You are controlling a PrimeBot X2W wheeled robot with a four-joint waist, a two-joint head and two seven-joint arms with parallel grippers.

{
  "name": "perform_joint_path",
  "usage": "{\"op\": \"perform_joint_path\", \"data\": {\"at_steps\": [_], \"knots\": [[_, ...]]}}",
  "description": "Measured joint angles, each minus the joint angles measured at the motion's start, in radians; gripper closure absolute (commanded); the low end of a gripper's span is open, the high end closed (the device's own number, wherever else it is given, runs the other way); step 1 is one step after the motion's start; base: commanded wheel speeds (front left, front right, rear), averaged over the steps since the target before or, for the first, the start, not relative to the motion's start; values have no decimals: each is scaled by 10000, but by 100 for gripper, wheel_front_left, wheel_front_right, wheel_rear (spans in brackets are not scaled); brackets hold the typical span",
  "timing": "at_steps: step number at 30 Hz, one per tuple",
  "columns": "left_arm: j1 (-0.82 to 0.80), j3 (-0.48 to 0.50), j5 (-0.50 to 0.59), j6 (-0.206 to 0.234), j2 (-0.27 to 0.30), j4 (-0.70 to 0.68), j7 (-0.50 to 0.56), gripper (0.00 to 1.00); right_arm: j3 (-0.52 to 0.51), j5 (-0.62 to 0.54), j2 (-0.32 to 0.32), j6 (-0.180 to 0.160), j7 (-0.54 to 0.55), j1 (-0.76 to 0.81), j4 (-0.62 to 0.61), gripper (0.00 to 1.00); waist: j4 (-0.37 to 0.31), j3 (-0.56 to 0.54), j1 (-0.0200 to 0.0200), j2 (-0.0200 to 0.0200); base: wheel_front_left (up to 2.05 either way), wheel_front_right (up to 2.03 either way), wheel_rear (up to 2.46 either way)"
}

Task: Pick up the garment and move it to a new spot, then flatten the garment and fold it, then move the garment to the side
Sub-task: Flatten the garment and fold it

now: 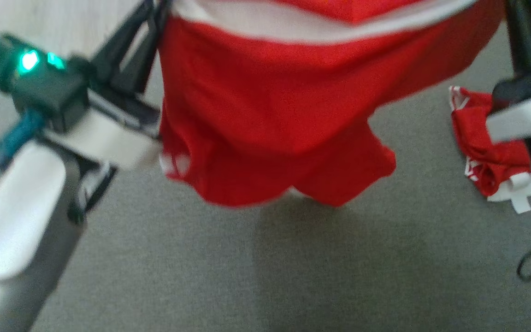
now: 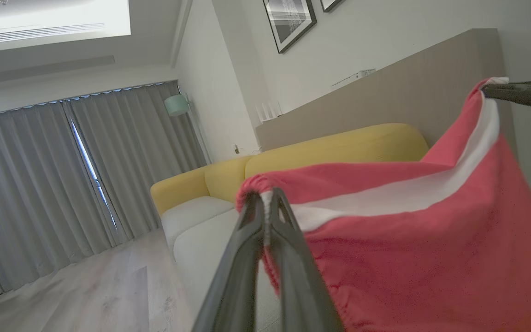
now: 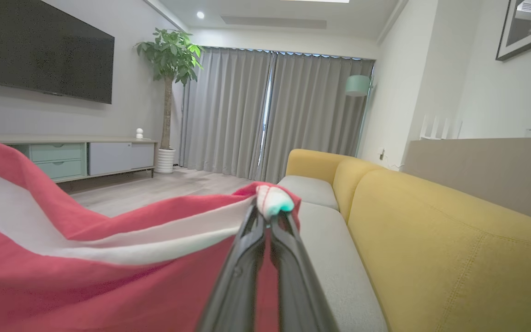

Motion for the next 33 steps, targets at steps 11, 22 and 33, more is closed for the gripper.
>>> {"op": "perform_joint_path", "data": {"at_steps": [11,22,33], "knots": [[-6086,-81,679,-947,-740,5726,-1559,100,1118,318,-102,0,-1804,-6327,5726,100,-272,2759,6,-1,0,0,0],[-8150,-525,1011,-1118,-1799,9286,-3695,100,1933,-125,508,0,-4263,-8329,9890,100,-426,4295,5,-1,0,0,0],[-5134,-2892,228,-1200,-1653,8604,-3810,100,4936,886,-201,0,-4201,-6583,11536,100,-133,3862,1,-1,0,0,0]]}}
